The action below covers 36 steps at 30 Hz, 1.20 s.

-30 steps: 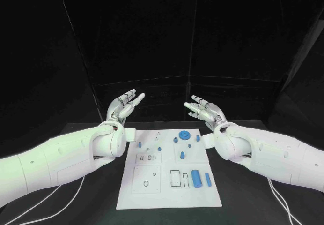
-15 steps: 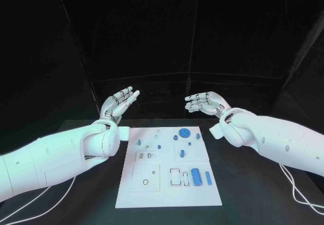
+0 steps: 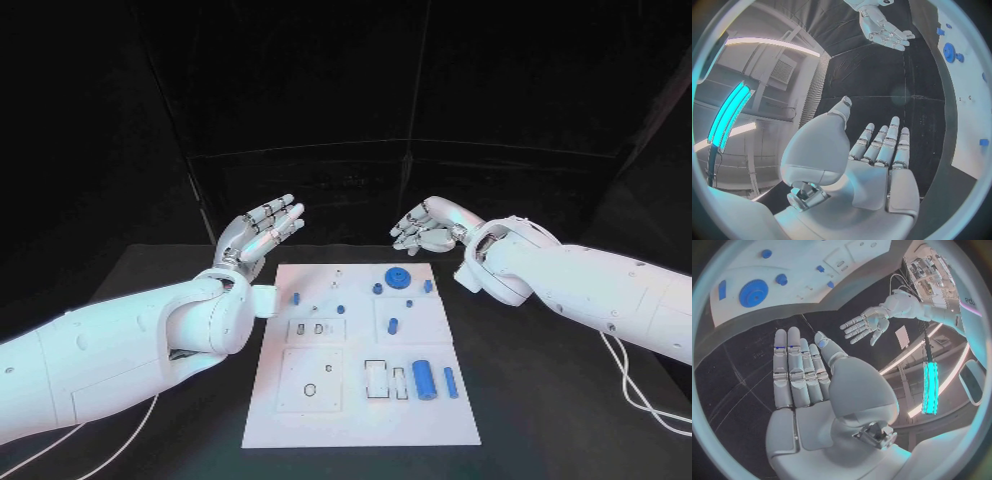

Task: Assemble the parts on the task board

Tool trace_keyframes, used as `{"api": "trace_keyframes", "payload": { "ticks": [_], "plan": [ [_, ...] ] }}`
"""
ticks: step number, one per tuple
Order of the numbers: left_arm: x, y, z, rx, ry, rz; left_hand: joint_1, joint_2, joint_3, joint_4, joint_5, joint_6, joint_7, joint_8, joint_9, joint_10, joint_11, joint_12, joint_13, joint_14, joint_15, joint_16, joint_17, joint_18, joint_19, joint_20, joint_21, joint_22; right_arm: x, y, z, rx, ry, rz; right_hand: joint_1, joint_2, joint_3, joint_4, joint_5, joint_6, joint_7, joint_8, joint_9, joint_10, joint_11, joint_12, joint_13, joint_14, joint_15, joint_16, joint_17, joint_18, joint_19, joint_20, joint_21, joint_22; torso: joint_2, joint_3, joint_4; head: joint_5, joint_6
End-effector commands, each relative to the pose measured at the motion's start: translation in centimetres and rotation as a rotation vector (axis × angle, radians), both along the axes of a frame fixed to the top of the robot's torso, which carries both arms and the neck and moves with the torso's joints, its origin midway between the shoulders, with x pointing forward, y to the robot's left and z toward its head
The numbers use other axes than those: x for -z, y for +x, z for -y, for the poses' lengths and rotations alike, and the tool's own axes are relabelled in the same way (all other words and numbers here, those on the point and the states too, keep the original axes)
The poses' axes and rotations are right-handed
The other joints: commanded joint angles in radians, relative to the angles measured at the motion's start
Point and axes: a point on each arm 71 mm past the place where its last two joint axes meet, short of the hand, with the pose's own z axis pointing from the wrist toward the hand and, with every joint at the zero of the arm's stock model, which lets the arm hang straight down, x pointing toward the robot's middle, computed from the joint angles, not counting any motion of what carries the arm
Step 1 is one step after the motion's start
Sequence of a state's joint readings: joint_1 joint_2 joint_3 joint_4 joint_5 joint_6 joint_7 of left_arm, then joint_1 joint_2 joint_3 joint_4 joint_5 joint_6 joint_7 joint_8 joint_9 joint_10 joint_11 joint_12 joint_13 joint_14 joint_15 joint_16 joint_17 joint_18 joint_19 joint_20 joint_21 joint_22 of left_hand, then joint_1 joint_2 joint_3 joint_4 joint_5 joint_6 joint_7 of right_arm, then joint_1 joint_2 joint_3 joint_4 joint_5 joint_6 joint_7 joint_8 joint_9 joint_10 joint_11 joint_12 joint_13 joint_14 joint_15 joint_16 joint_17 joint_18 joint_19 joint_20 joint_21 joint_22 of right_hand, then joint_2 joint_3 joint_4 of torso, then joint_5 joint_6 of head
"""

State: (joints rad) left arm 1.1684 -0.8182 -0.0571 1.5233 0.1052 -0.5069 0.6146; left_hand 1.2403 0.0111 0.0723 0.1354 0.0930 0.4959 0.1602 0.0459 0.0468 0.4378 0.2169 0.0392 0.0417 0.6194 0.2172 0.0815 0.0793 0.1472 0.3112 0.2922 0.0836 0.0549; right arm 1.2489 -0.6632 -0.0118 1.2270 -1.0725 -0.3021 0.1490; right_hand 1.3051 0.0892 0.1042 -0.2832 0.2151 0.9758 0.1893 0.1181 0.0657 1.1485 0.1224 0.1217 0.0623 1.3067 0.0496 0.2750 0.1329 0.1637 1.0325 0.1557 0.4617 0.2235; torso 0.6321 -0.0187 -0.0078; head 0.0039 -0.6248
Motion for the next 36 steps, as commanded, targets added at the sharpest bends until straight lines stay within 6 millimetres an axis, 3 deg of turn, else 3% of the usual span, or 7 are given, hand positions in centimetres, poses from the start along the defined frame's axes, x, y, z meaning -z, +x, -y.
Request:
{"api": "trace_keyframes", "payload": {
  "ticks": [1, 5, 8, 12, 16, 20, 36],
  "plan": [
    [-0.6, -0.5, 0.3, 0.040, -0.017, 0.038, 0.006, 0.006, -0.003, -0.008, 0.001, 0.027, 0.085, 0.004, 0.002, 0.035, 0.010, 0.006, 0.003, 0.051, 0.005, 0.016, 0.006, -0.006, 0.066, 0.001, 0.024, 0.010, 0.1, 0.0, -0.7, -0.015, -0.225, 0.037, -0.013, -0.037, 0.027, -0.002, 0.015, 0.057, -0.023, -0.022, 0.000, 0.083, -0.037, -0.028, 0.003, 0.195, -0.053, 0.124, 0.082, 0.018, 0.104, -0.058, 0.175, 0.096, 0.032, -0.0083, 0.0058, -0.004, 0.006],
    [-0.9, -1.0, 0.3, 0.054, -0.025, 0.039, 0.008, 0.015, -0.009, -0.014, 0.000, 0.081, 0.093, 0.009, 0.005, 0.137, 0.025, 0.018, 0.010, 0.124, 0.007, 0.051, 0.015, -0.009, 0.268, 0.000, 0.101, 0.045, -0.1, -0.1, -1.6, -0.038, -0.322, 0.065, -0.034, -0.045, 0.046, -0.001, 0.006, 0.067, -0.029, -0.037, 0.001, 0.093, -0.043, -0.050, 0.003, 0.203, -0.059, 0.222, 0.146, 0.017, 0.106, -0.066, 0.247, 0.141, 0.044, -0.0109, 0.0065, -0.005, 0.008],
    [-1.1, -1.3, 0.3, 0.066, -0.031, 0.038, 0.010, 0.022, -0.012, -0.021, 0.000, 0.119, 0.087, 0.011, 0.007, 0.232, 0.032, 0.032, 0.016, 0.182, -0.004, 0.080, 0.022, 0.003, 0.341, -0.003, 0.138, 0.056, -0.2, -0.2, -2.4, -0.057, -0.387, 0.084, -0.047, -0.051, 0.059, 0.000, -0.001, 0.070, -0.032, -0.045, 0.001, 0.086, -0.044, -0.057, 0.003, 0.202, -0.061, 0.296, 0.192, 0.018, 0.107, -0.067, 0.292, 0.168, 0.052, -0.0101, 0.0060, -0.003, 0.010],
    [-1.4, -1.7, 0.5, 0.085, -0.041, 0.038, 0.011, 0.027, -0.016, -0.027, 0.000, 0.144, 0.091, 0.012, 0.008, 0.287, 0.024, 0.040, 0.019, 0.205, -0.011, 0.087, 0.022, 0.009, 0.369, -0.004, 0.149, 0.057, -0.3, -0.5, -3.5, -0.086, -0.451, 0.106, -0.062, -0.063, 0.076, 0.002, -0.007, 0.068, -0.033, -0.052, 0.001, 0.068, -0.042, -0.057, 0.004, 0.195, -0.060, 0.392, 0.250, 0.018, 0.106, -0.066, 0.350, 0.204, 0.064, -0.0097, 0.0068, -0.002, 0.013],
    [-1.5, -1.9, 0.8, 0.102, -0.049, 0.036, 0.015, 0.036, -0.020, -0.040, 0.000, 0.171, 0.091, 0.012, 0.009, 0.366, 0.012, 0.050, 0.022, 0.260, -0.029, 0.103, 0.023, 0.027, 0.435, -0.005, 0.177, 0.063, -0.3, -0.7, -4.5, -0.108, -0.495, 0.119, -0.071, -0.072, 0.094, 0.004, -0.012, 0.059, -0.034, -0.053, 0.000, 0.052, -0.040, -0.058, 0.004, 0.186, -0.058, 0.498, 0.340, 0.019, 0.093, -0.063, 0.401, 0.237, 0.071, -0.0097, 0.0085, -0.002, 0.014],
    [-1.6, -2.0, 0.9, 0.112, -0.054, 0.034, 0.016, 0.042, -0.024, -0.049, 0.000, 0.196, 0.087, 0.014, 0.011, 0.400, 0.001, 0.058, 0.022, 0.312, -0.043, 0.115, 0.025, 0.035, 0.486, -0.011, 0.197, 0.067, -0.3, -0.7, -5.1, -0.118, -0.524, 0.121, -0.074, -0.076, 0.104, 0.005, -0.016, 0.049, -0.035, -0.054, 0.000, 0.043, -0.038, -0.058, 0.004, 0.181, -0.057, 0.568, 0.410, 0.019, 0.086, -0.061, 0.428, 0.254, 0.076, -0.0102, 0.0074, -0.002, 0.014],
    [-1.9, -2.3, 1.0, 0.132, -0.063, 0.034, 0.017, 0.047, -0.026, -0.056, 0.000, 0.239, 0.086, 0.019, 0.014, 0.426, -0.007, 0.065, 0.022, 0.341, -0.052, 0.115, 0.023, 0.037, 0.513, -0.018, 0.204, 0.065, 0.3, -0.2, -6.0, -0.124, -0.623, 0.092, -0.076, -0.090, 0.114, 0.010, -0.035, 0.025, -0.036, -0.054, 0.000, -0.004, -0.033, -0.058, 0.003, 0.168, -0.052, 0.669, 0.503, 0.020, 0.065, -0.055, 0.475, 0.284, 0.085, -0.0117, 0.0086, -0.002, 0.007]
  ]
}}
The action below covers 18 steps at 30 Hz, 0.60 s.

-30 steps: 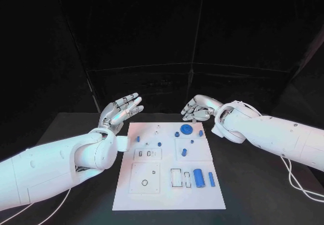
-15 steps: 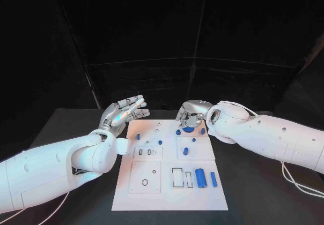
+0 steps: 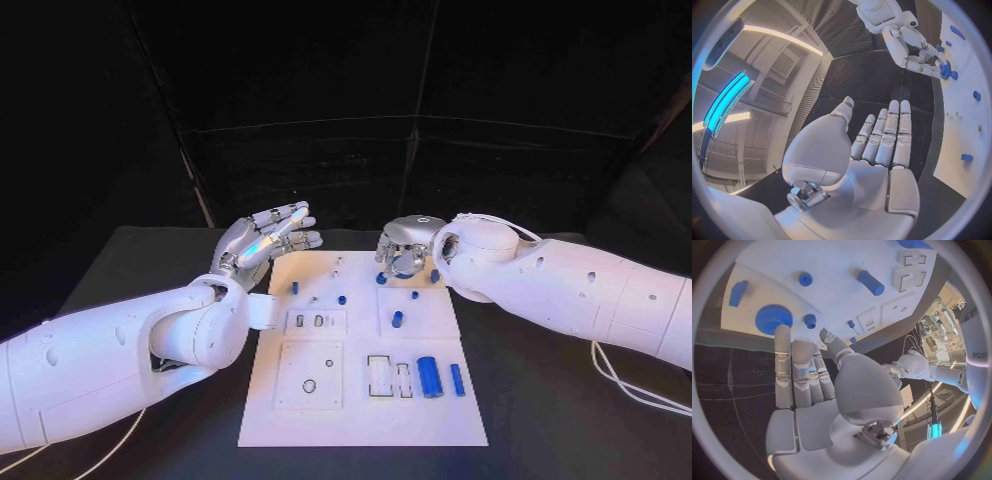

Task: Assemble the parts on the task board

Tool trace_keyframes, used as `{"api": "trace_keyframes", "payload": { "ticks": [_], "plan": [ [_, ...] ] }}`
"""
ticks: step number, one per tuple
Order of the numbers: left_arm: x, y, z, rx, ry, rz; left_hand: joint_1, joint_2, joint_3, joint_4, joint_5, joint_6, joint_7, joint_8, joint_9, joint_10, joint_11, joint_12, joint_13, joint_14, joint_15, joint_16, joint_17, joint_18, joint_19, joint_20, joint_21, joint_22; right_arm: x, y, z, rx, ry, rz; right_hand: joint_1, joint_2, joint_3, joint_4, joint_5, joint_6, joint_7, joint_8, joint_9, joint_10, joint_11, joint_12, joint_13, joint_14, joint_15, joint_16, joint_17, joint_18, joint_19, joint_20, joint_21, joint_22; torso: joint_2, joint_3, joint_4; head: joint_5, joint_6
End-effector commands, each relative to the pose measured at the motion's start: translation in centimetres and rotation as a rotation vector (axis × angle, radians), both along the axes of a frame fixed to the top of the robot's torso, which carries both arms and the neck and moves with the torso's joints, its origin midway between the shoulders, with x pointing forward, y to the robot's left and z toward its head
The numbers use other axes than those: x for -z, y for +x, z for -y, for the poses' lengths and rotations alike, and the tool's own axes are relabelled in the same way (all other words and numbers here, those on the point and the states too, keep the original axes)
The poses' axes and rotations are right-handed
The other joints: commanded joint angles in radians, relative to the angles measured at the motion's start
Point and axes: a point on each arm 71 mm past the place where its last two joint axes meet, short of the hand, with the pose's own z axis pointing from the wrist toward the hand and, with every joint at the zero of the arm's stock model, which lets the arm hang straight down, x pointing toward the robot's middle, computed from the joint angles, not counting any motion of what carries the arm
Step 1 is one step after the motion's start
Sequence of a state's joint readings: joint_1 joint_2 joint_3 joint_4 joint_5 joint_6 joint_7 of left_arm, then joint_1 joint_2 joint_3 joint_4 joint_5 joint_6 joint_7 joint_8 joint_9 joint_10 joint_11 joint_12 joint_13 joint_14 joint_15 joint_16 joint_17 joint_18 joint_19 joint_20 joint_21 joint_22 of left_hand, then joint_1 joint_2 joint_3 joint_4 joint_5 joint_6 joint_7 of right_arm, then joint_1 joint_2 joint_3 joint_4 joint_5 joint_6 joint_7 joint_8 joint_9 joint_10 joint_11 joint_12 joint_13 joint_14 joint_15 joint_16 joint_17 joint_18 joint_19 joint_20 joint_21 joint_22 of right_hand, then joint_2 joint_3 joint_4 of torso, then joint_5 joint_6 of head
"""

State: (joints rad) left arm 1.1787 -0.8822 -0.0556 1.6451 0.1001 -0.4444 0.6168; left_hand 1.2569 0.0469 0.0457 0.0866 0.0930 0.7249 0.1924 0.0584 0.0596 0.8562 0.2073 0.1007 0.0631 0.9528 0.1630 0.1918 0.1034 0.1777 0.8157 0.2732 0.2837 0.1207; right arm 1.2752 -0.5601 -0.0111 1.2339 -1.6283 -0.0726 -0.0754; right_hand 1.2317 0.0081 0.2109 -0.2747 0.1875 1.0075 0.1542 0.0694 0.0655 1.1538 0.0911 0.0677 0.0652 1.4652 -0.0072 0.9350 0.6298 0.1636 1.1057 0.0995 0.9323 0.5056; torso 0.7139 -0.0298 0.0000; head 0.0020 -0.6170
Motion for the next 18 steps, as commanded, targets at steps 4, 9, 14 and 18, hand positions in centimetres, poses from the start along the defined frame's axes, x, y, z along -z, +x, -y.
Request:
{"api": "trace_keyframes", "payload": {
  "ticks": [4, 9, 14, 18],
  "plan": [
    [-0.4, -0.2, 0.2, 0.026, -0.010, 0.020, 0.001, 0.011, 0.001, -0.008, 0.000, 0.010, 0.054, 0.007, 0.001, 0.007, 0.003, 0.004, 0.001, 0.007, 0.002, 0.005, -0.001, 0.006, 0.008, 0.001, 0.004, -0.001, 0.2, 0.2, -0.2, 0.000, -0.065, -0.004, -0.001, -0.009, 0.008, 0.001, -0.008, -0.009, -0.001, -0.005, 0.000, -0.014, -0.001, -0.003, 0.001, 0.009, 0.006, 0.022, 0.020, 0.020, -0.010, 0.002, 0.009, 0.005, 0.006, -0.0011, -0.0002, 0.001, -0.001],
    [-0.4, -0.2, 0.2, 0.028, -0.010, 0.021, 0.001, 0.012, 0.001, -0.008, 0.000, 0.013, 0.054, 0.007, 0.001, 0.008, 0.002, 0.004, 0.001, 0.008, 0.002, 0.004, -0.001, 0.006, 0.009, 0.001, 0.004, -0.001, 0.3, 0.4, -0.5, -0.004, -0.067, -0.005, 0.001, -0.007, 0.009, 0.002, -0.008, -0.010, -0.001, -0.005, 0.001, -0.016, -0.001, -0.002, 0.001, 0.010, 0.006, 0.035, 0.035, 0.020, -0.011, 0.002, 0.013, 0.007, 0.006, -0.0001, 0.0011, 0.001, -0.006],
    [-0.5, -0.1, 0.2, 0.031, -0.011, 0.022, 0.001, 0.012, 0.001, -0.008, 0.000, 0.013, 0.054, 0.007, 0.001, 0.008, 0.002, 0.004, 0.001, 0.008, 0.002, 0.004, -0.001, 0.006, 0.009, 0.001, 0.004, -0.001, 0.4, 0.5, -0.9, -0.012, -0.071, -0.011, 0.005, -0.001, 0.017, 0.004, -0.007, -0.007, -0.001, -0.003, 0.002, -0.007, -0.002, 0.005, 0.003, 0.016, 0.005, 0.081, 0.086, 0.015, 0.002, 0.002, 0.046, 0.046, 0.008, -0.0002, 0.0011, 0.003, -0.008],
    [-0.6, -0.1, 0.2, 0.033, -0.012, 0.023, 0.002, 0.012, 0.001, -0.009, 0.000, 0.016, 0.055, 0.008, 0.002, 0.009, 0.002, 0.004, 0.001, 0.008, 0.002, 0.004, -0.002, 0.006, 0.009, 0.001, 0.004, -0.001, 0.5, 0.6, -1.2, -0.017, -0.075, -0.017, 0.007, 0.003, 0.024, 0.005, -0.007, -0.002, -0.001, -0.001, 0.002, -0.003, -0.002, 0.007, 0.003, 0.017, 0.006, 0.102, 0.108, 0.013, 0.007, 0.002, 0.064, 0.066, 0.011, 0.0002, 0.0020, 0.003, -0.009]
  ]
}}
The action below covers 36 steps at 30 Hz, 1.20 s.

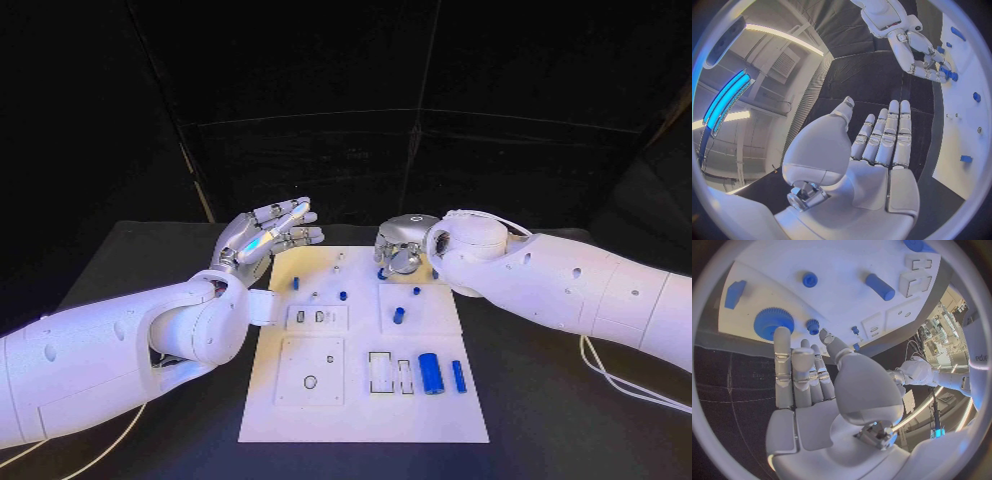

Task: Assemble the parts on the task board

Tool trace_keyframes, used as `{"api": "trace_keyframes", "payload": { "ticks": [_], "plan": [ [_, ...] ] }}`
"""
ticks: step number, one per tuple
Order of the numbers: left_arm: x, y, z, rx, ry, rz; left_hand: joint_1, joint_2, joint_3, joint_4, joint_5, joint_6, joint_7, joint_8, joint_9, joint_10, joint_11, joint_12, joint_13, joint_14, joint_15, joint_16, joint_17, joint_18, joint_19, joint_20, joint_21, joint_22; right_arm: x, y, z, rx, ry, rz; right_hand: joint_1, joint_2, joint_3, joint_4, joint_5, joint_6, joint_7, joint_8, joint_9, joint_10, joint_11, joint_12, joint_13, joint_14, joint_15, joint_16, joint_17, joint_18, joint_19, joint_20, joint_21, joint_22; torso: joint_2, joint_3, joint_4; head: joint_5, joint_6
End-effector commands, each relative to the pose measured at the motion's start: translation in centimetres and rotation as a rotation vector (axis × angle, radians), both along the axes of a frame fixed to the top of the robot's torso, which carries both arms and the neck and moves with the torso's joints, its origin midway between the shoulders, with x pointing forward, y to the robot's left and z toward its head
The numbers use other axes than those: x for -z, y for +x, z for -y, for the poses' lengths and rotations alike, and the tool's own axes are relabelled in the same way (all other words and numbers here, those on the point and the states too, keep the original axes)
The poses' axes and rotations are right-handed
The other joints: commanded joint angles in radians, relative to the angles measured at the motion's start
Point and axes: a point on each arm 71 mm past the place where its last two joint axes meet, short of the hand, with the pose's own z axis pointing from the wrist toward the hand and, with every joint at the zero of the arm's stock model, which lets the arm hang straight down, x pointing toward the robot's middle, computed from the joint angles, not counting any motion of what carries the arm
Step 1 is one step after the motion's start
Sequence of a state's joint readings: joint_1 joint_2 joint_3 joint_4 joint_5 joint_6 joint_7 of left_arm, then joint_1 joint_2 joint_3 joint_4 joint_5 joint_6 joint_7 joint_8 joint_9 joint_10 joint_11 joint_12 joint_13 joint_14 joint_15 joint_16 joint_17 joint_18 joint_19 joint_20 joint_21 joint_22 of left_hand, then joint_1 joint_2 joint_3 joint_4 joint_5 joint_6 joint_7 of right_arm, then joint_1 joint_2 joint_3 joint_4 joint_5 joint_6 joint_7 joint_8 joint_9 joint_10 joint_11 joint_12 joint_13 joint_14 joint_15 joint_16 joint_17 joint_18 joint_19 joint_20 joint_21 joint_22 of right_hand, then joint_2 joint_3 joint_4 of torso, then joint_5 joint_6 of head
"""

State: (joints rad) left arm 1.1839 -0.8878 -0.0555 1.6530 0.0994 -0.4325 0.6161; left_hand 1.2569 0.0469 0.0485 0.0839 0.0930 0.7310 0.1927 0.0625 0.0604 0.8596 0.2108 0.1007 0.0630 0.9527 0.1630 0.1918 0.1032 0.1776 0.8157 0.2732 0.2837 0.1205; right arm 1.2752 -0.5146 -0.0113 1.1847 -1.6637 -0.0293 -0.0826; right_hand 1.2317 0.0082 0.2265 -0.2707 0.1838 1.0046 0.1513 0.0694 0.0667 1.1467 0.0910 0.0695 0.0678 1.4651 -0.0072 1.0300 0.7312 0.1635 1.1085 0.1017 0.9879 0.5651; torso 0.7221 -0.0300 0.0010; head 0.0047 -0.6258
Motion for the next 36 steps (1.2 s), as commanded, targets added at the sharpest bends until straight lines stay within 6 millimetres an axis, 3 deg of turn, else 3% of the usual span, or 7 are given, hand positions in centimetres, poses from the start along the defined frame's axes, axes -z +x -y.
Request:
{"api": "trace_keyframes", "payload": {
  "ticks": [1, 29, 36],
  "plan": [
    [-0.30, -0.06, 0.20, 0.020, -0.006, 0.018, 0.001, 0.012, -0.002, -0.006, 0.000, 0.010, 0.054, 0.004, 0.001, 0.006, -0.001, 0.004, 0.001, 0.008, 0.002, 0.004, -0.001, 0.006, 0.009, 0.001, 0.004, -0.001, 0.02, 0.03, -0.19, -0.016, -0.019, -0.007, 0.007, 0.004, 0.009, 0.001, -0.004, 0.002, 0.002, -0.001, 0.001, 0.005, -0.002, 0.006, 0.001, 0.017, 0.006, 0.010, 0.008, 0.013, 0.005, 0.000, 0.010, 0.009, 0.004, 0.0006, 0.0011, 0.000, 0.000],
    [-0.82, 0.01, 0.23, 0.031, -0.009, 0.023, 0.003, 0.012, -0.002, -0.007, 0.000, 0.012, 0.055, 0.004, 0.001, 0.006, -0.001, 0.004, 0.001, 0.009, 0.002, 0.003, -0.002, 0.006, 0.010, 0.000, 0.004, -0.002, 0.68, 0.63, -0.14, -0.007, -0.059, -0.046, 0.015, 0.016, 0.050, 0.000, -0.006, 0.024, 0.005, 0.002, 0.002, 0.019, -0.002, 0.008, -0.001, 0.012, 0.007, 0.071, 0.065, 0.007, 0.009, 0.002, 0.063, 0.063, 0.018, 0.0015, 0.0028, -0.002, -0.014],
    [-0.93, -0.01, 0.25, 0.033, -0.010, 0.023, 0.003, 0.012, -0.002, -0.008, 0.000, 0.013, 0.055, 0.004, 0.001, 0.007, -0.001, 0.003, 0.001, 0.010, 0.002, 0.003, -0.002, 0.006, 0.011, 0.000, 0.004, -0.002, 0.68, 0.61, -0.21, -0.016, -0.055, -0.044, 0.024, 0.035, 0.090, 0.001, -0.038, 0.050, 0.001, 0.009, 0.004, 0.040, -0.007, 0.013, 0.000, 0.013, 0.003, 0.106, 0.101, 0.002, 0.015, 0.000, 0.096, 0.101, 0.021, 0.0012, 0.0044, -0.003, -0.016]
  ]
}}
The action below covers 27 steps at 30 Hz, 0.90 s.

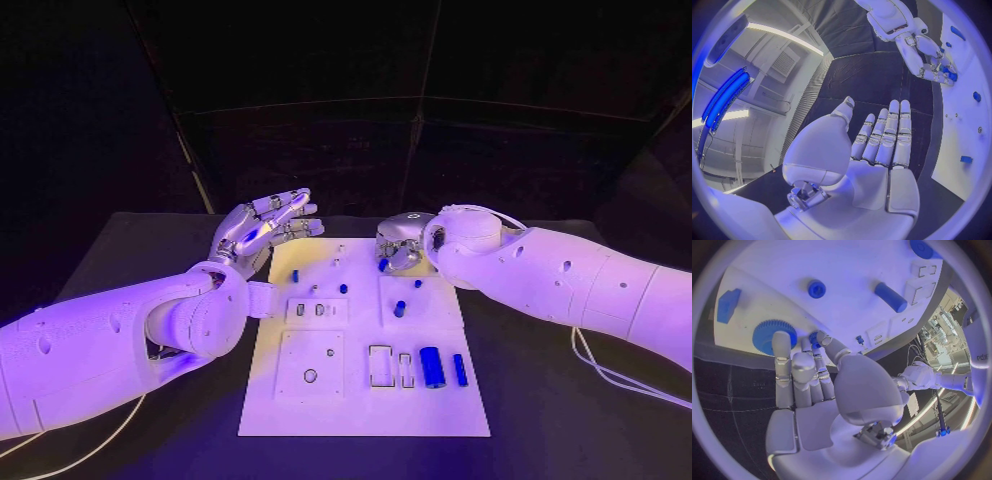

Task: Assemble the parts on the task board

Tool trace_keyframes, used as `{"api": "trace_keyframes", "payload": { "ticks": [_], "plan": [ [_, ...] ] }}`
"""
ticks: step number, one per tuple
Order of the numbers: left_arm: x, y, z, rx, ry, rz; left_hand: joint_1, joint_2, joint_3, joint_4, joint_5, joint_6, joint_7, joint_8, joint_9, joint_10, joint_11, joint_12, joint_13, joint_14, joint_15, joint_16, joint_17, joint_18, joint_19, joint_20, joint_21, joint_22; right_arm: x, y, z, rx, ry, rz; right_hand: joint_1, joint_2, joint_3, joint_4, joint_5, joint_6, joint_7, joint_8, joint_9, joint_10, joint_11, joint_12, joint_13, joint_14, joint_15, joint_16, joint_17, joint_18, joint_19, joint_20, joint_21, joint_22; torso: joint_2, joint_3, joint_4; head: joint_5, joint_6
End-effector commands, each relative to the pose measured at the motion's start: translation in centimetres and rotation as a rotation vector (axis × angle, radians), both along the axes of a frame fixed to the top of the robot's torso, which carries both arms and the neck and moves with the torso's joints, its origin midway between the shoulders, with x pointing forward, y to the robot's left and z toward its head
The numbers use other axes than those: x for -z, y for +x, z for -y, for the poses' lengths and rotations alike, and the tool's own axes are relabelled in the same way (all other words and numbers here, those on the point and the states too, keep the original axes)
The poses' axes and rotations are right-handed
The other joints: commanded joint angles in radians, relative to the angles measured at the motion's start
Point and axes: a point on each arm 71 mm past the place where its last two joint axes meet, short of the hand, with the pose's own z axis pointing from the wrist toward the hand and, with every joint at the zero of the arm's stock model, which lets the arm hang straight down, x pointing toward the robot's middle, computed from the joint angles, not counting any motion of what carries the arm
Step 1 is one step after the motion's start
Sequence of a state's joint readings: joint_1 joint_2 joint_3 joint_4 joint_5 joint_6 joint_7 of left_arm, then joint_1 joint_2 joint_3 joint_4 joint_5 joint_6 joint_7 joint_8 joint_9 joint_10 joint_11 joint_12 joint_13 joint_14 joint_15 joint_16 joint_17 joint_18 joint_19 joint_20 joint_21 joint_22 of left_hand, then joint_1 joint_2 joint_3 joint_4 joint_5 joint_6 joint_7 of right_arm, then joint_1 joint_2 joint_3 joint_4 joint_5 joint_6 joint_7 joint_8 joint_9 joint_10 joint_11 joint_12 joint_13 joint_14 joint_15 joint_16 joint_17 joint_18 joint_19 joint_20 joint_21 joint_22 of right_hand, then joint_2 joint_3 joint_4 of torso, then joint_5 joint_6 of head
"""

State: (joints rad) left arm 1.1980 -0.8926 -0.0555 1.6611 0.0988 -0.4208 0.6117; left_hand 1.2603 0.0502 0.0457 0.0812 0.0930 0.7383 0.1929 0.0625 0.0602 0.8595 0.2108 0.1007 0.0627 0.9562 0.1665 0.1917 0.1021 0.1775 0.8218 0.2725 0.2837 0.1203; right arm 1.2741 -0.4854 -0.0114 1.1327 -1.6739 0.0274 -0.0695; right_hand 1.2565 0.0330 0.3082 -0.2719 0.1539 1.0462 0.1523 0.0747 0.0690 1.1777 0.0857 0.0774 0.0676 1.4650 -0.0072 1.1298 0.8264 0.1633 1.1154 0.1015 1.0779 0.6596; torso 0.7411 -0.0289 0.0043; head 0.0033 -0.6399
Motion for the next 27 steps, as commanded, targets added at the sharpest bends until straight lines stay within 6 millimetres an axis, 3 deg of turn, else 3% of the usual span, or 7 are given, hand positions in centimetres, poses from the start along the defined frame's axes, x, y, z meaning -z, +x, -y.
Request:
{"api": "trace_keyframes", "payload": {
  "ticks": [1, 10, 27],
  "plan": [
    [-0.2, -0.1, 0.2, 0.019, -0.004, 0.013, 0.000, 0.009, 0.001, -0.005, 0.000, 0.005, 0.055, 0.004, 0.001, 0.007, -0.001, 0.003, 0.001, 0.006, -0.002, 0.003, -0.001, 0.006, 0.005, 0.001, 0.004, -0.002, 0.0, 0.0, -0.1, -0.019, -0.006, -0.002, -0.002, 0.013, 0.013, 0.004, -0.012, 0.013, -0.001, 0.005, 0.002, 0.012, -0.003, 0.006, 0.001, 0.013, 0.003, 0.010, 0.010, 0.002, 0.009, 0.000, 0.011, 0.012, 0.002, 0.0001, 0.0015, -0.001, -0.003],
    [-0.3, 0.0, 0.1, 0.019, -0.004, 0.013, 0.000, 0.009, 0.001, -0.005, 0.000, 0.005, 0.055, 0.004, 0.001, 0.007, -0.001, 0.003, 0.001, 0.006, -0.002, 0.003, -0.001, 0.006, 0.005, 0.001, 0.004, -0.002, -0.8, 0.0, -0.1, -0.011, 0.084, 0.077, -0.008, 0.030, 0.045, 0.026, -0.036, 0.053, -0.009, 0.022, 0.007, 0.051, -0.014, 0.019, 0.005, 0.017, -0.005, 0.049, 0.052, -0.007, 0.031, -0.006, 0.056, 0.071, 0.001, -0.0002, 0.0005, -0.002, -0.003],
    [-0.3, 0.1, 0.0, 0.018, -0.002, 0.012, 0.001, 0.010, 0.002, -0.006, 0.000, 0.006, 0.056, 0.004, 0.001, 0.006, -0.001, 0.003, 0.001, 0.007, -0.002, 0.002, -0.001, 0.006, 0.006, 0.001, 0.004, -0.002, -2.2, 0.5, -1.8, 0.064, 0.250, 0.208, -0.030, 0.012, 0.054, 0.049, -0.030, 0.060, -0.011, 0.022, 0.006, 0.059, -0.016, 0.017, 0.005, 0.018, -0.006, 0.074, 0.077, -0.011, 0.039, -0.008, 0.080, 0.098, 0.008, 0.0001, 0.0048, 0.002, 0.011]
  ]
}}
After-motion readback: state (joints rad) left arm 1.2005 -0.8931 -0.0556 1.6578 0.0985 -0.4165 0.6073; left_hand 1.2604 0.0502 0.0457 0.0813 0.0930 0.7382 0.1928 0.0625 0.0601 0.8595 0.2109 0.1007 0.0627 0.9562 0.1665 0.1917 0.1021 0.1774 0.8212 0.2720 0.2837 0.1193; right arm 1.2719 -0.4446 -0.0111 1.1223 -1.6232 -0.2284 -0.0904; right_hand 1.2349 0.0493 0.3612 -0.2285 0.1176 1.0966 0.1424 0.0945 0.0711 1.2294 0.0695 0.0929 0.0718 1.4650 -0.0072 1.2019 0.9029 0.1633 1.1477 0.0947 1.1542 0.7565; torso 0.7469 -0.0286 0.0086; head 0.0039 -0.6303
